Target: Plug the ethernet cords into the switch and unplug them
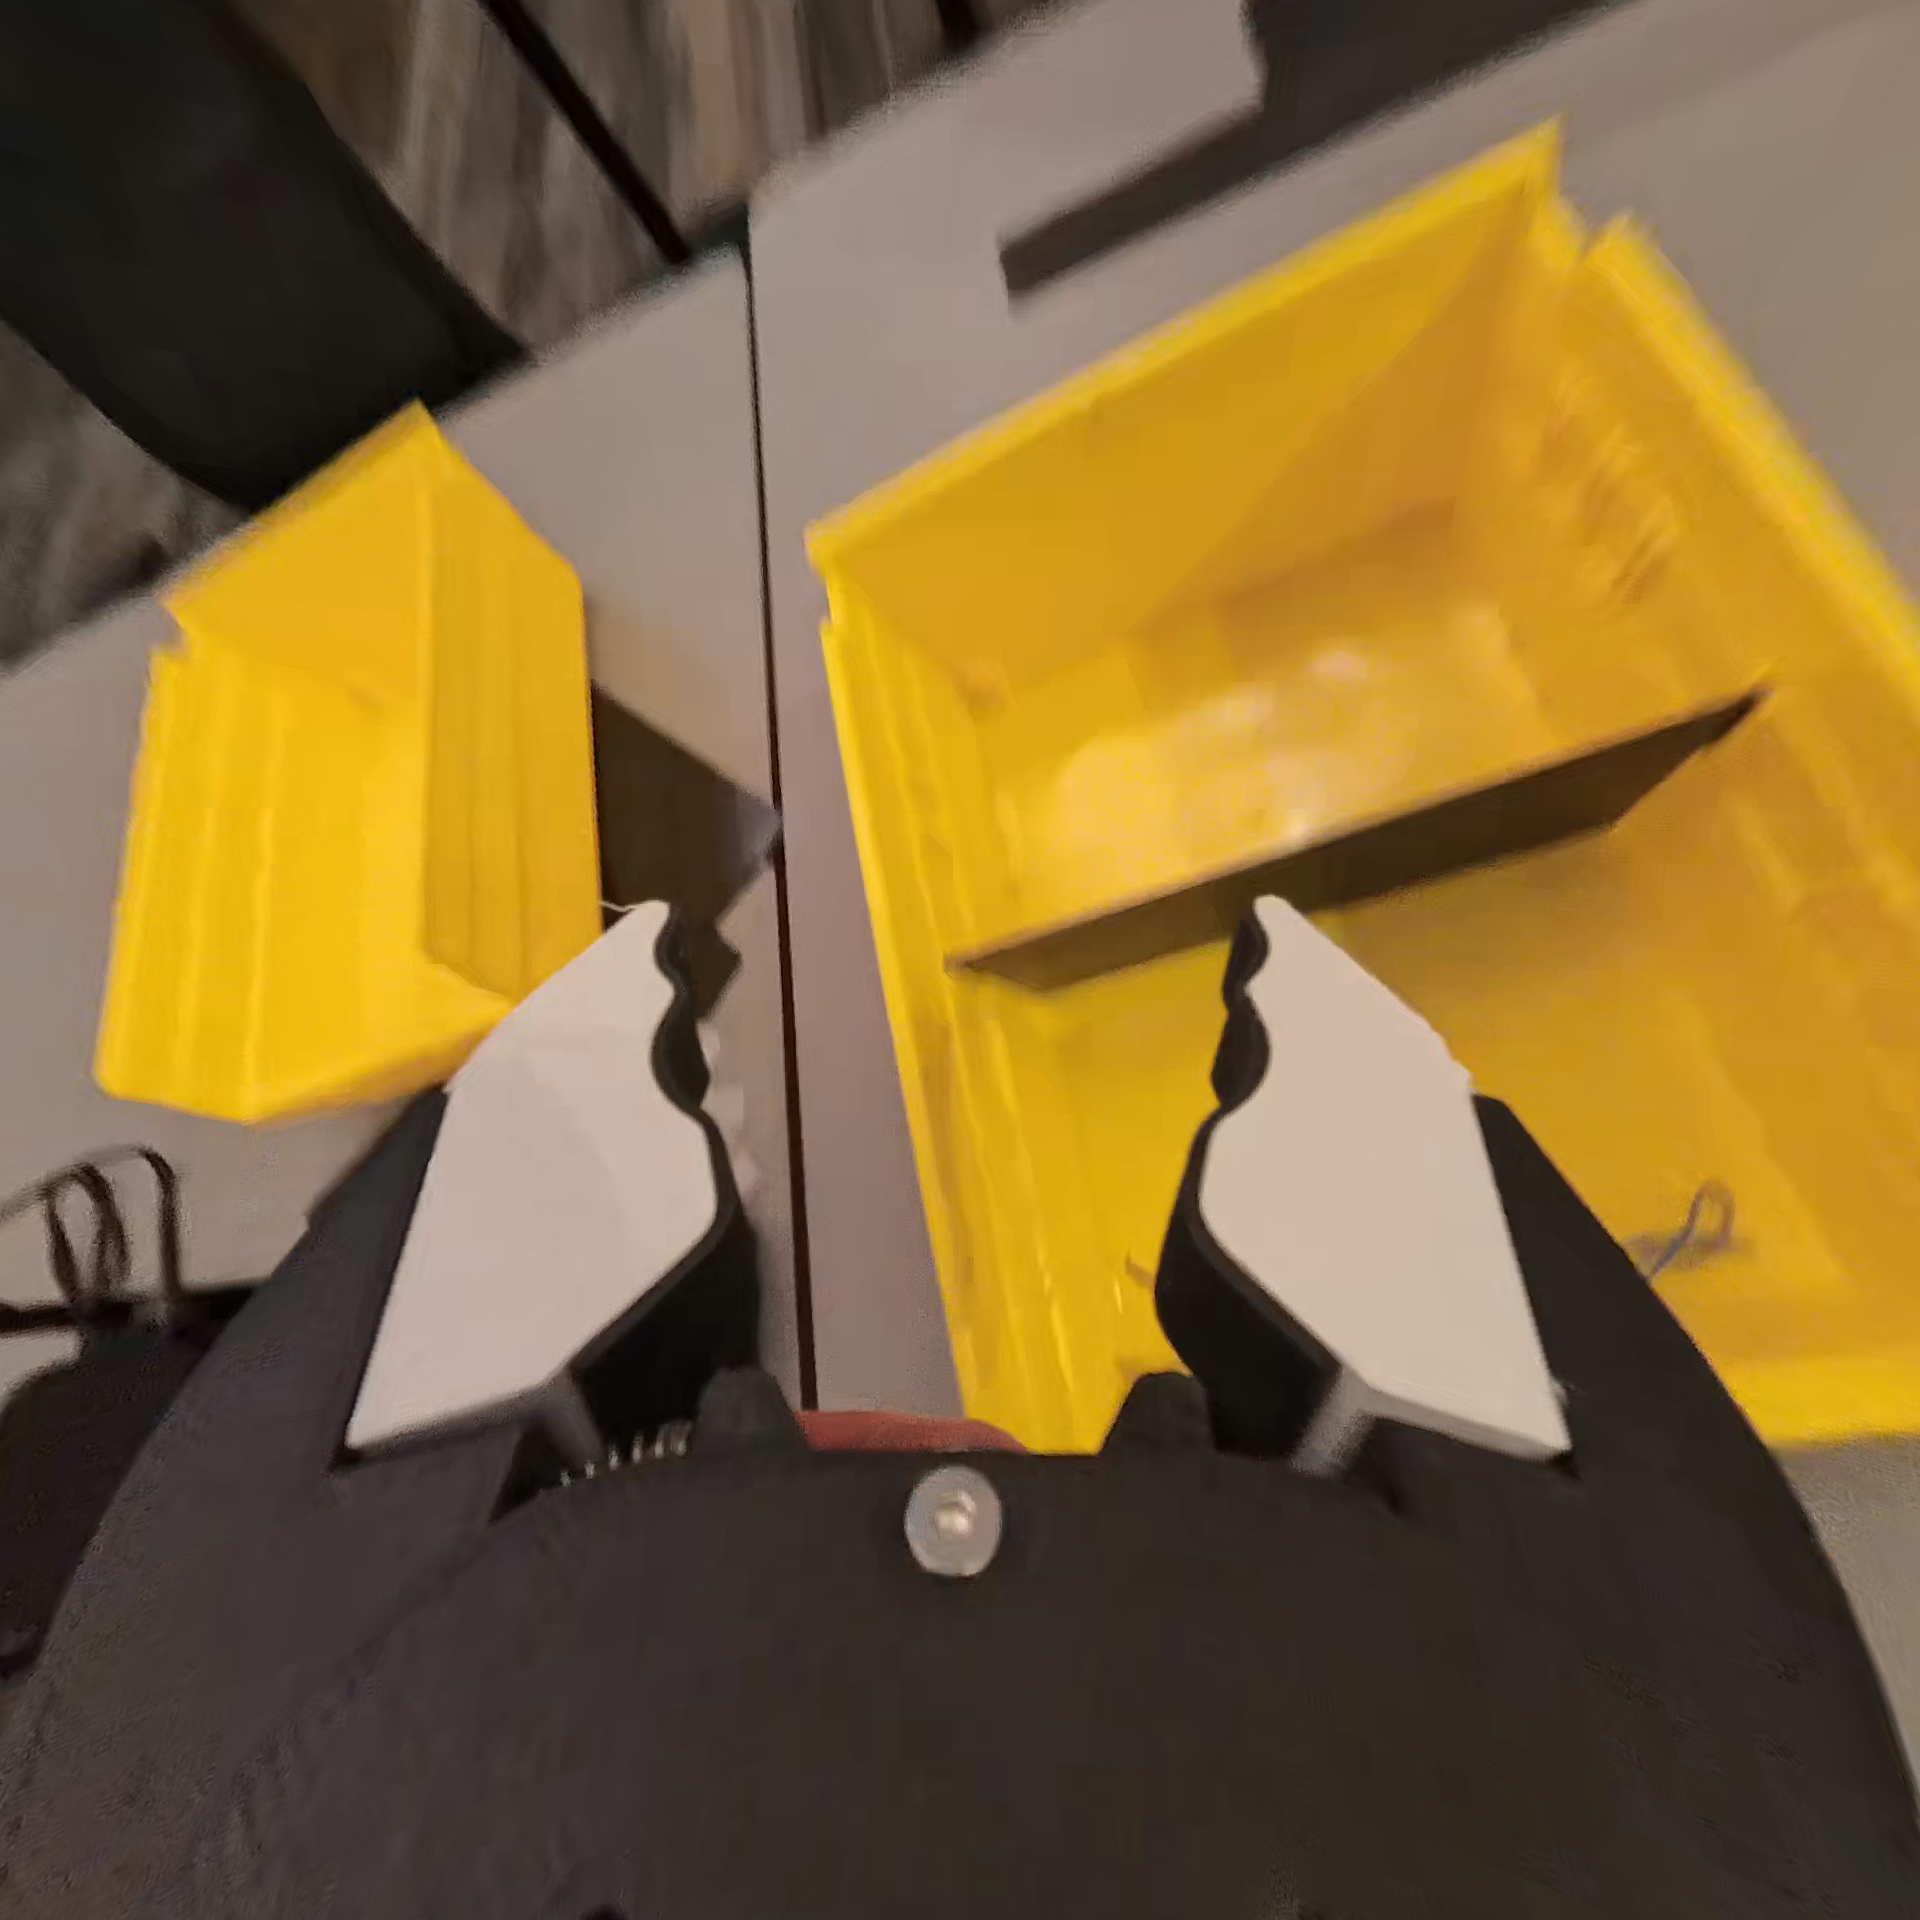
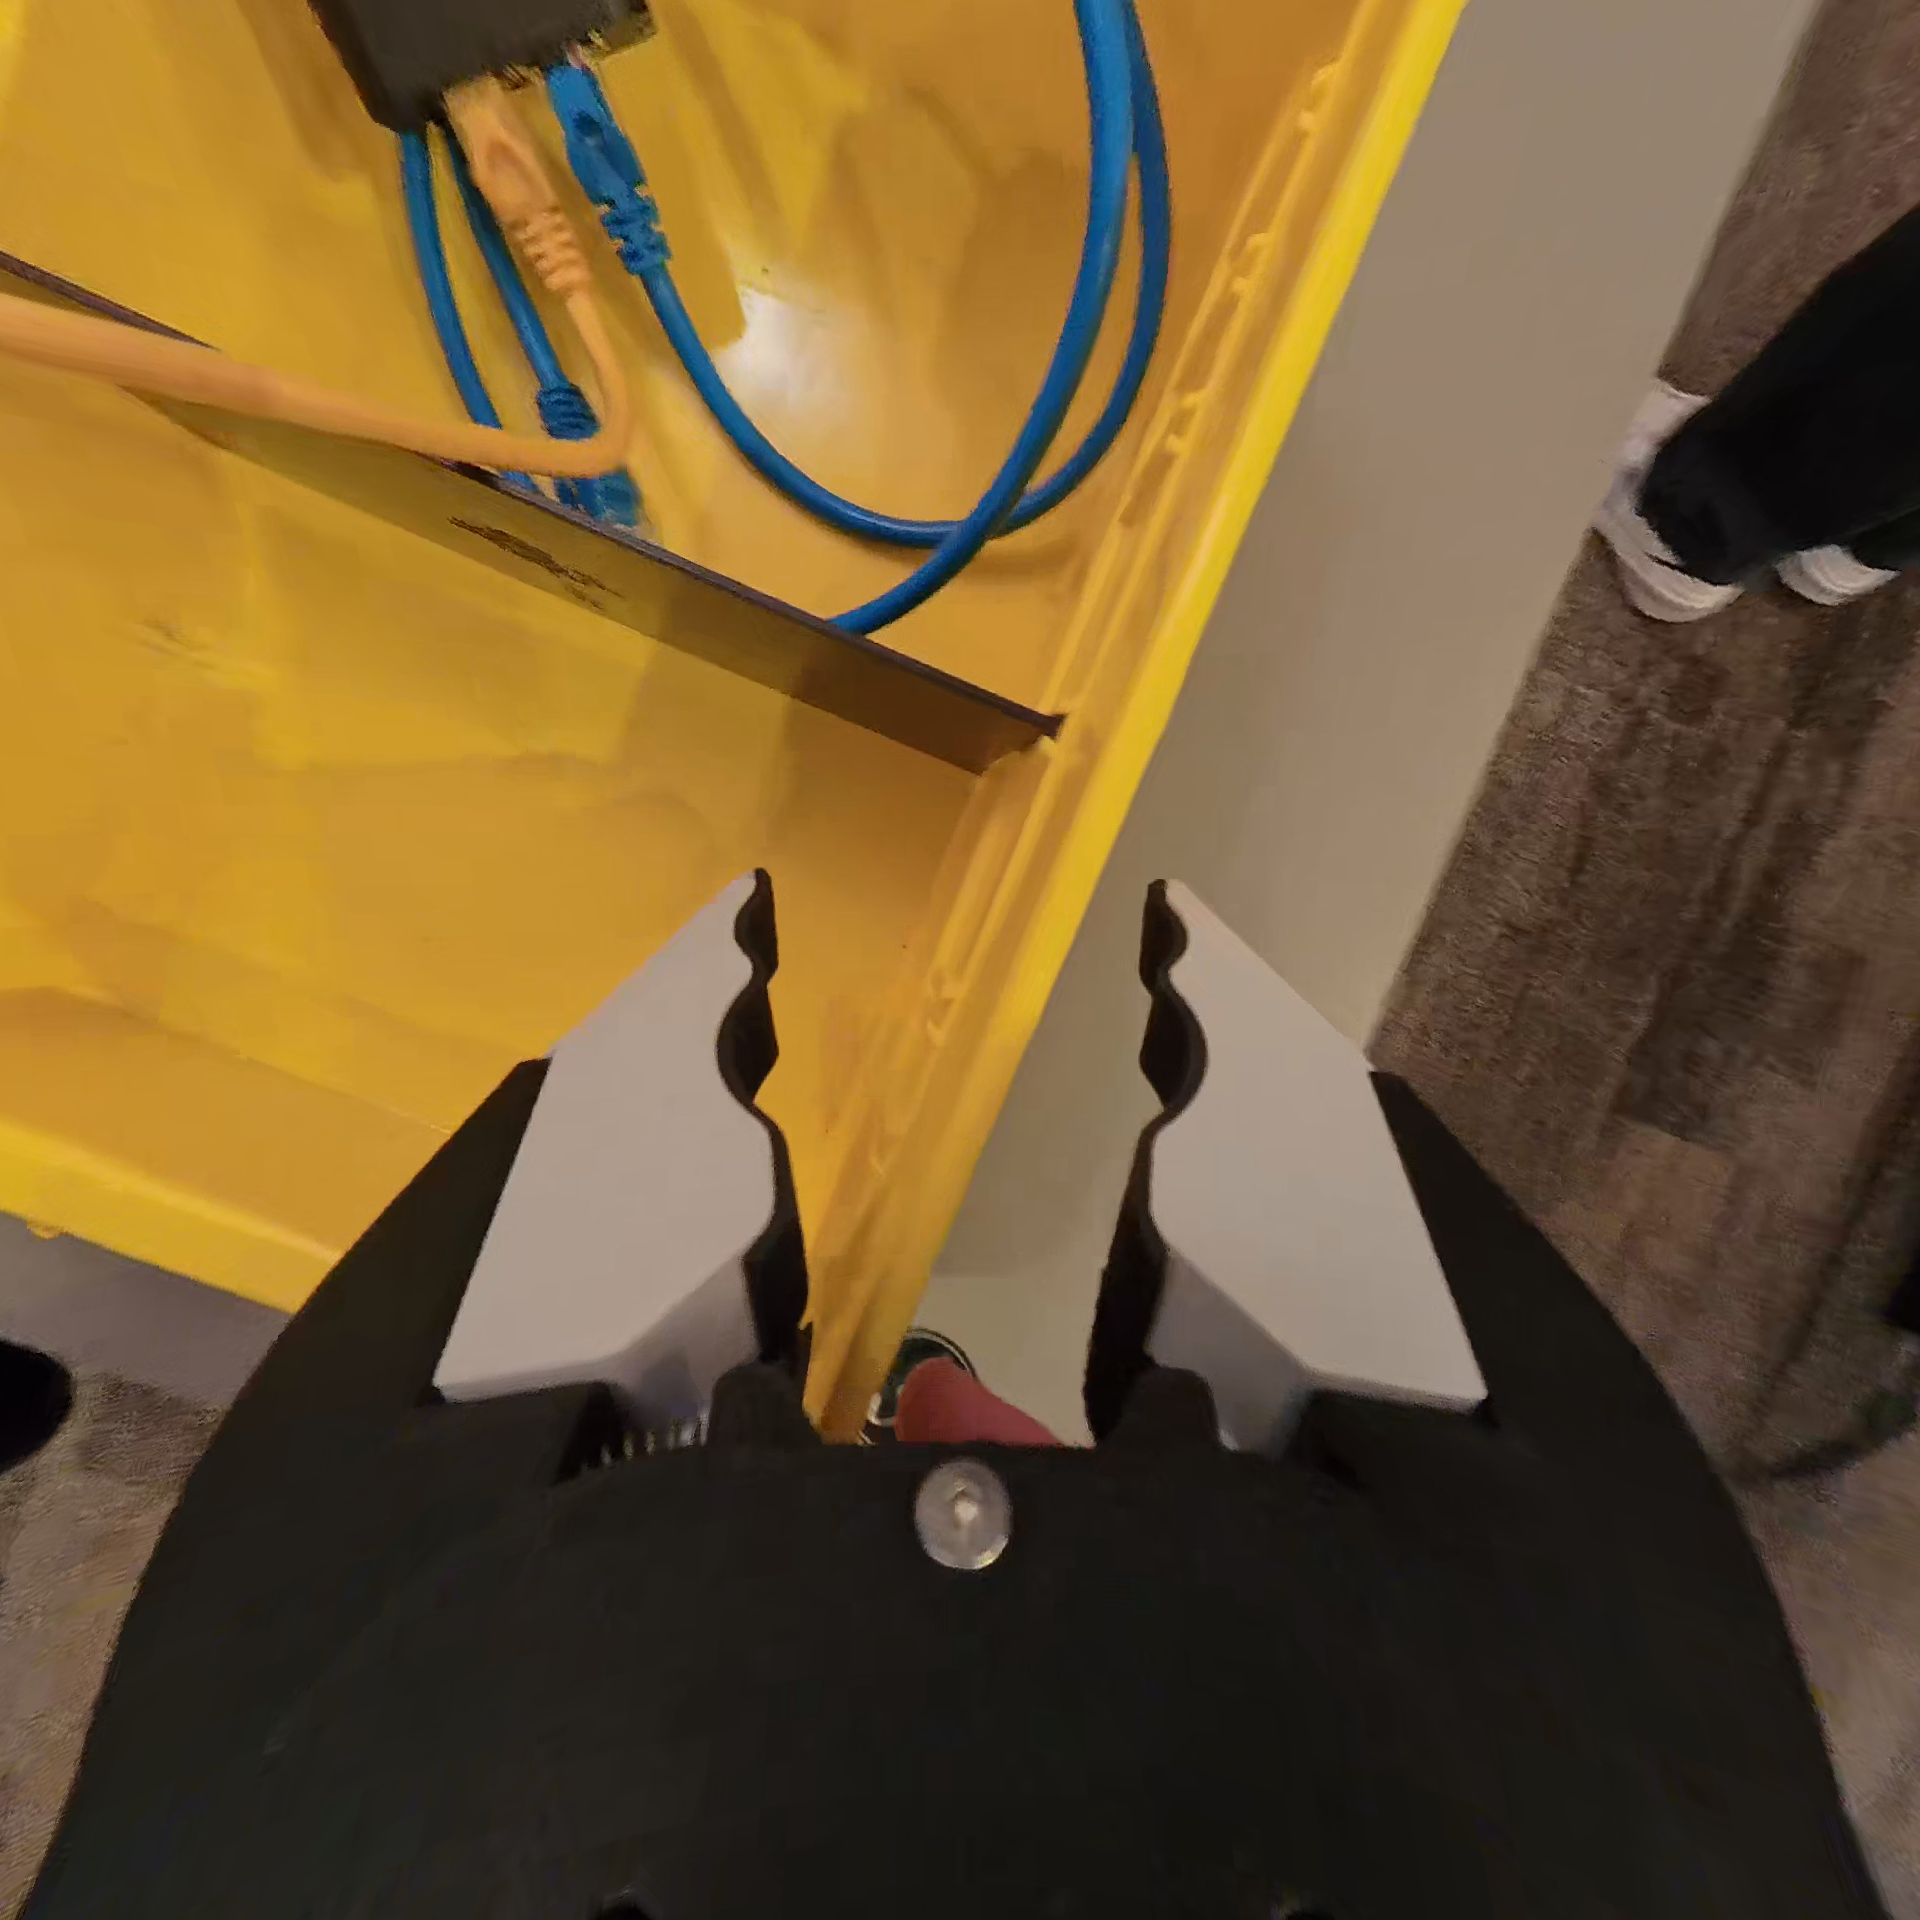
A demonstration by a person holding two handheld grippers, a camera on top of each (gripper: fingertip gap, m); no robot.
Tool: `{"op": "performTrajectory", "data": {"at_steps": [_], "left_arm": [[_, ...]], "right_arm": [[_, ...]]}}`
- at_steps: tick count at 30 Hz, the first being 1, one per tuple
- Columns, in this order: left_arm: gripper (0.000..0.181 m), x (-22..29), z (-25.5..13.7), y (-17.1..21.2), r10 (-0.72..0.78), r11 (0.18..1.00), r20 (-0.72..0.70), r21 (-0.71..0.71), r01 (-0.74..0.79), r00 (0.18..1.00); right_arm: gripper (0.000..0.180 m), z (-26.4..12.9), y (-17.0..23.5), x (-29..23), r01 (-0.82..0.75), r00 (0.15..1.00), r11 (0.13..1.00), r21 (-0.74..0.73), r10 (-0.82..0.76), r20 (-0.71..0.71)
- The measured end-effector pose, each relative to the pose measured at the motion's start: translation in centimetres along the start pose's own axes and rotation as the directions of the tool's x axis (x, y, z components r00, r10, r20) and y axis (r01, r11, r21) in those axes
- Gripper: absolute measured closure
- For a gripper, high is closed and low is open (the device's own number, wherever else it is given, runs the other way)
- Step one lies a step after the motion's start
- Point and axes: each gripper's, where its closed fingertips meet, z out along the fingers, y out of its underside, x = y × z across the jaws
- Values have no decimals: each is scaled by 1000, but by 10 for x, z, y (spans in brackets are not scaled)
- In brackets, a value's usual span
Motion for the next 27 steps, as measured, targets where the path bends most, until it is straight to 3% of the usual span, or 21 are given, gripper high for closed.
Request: {"op": "performTrajectory", "data": {"at_steps": [2,5,7,10,18,21,24,27], "left_arm": [[80,-11,11,39,-35,995,-10,-94,34,999],[80,-24,23,82,-73,986,2,-152,72,997],[82,-23,28,100,-99,980,-28,-175,93,995],[105,7,35,120,-185,960,-232,-250,125,955],[149,43,46,120,-245,959,-445,-243,147,861],[145,47,46,117,-255,959,-461,-233,161,850],[105,70,43,119,-298,948,-556,-270,171,776],[131,69,48,119,-271,953,-517,-264,150,812]], "right_arm": [[112,7,-4,-12,-22,996,999,45,18,91],[120,13,0,-14,-4,996,1000,31,1,90],[141,15,1,-15,7,996,1000,20,-9,92],[143,16,0,-16,12,996,1000,17,-14,83],[150,25,-20,-42,-5,996,999,34,2,89],[154,29,-30,-60,-13,996,999,32,10,92],[153,34,-39,-78,-20,995,999,30,17,96],[152,37,-46,-97,-32,995,999,25,29,97]]}}
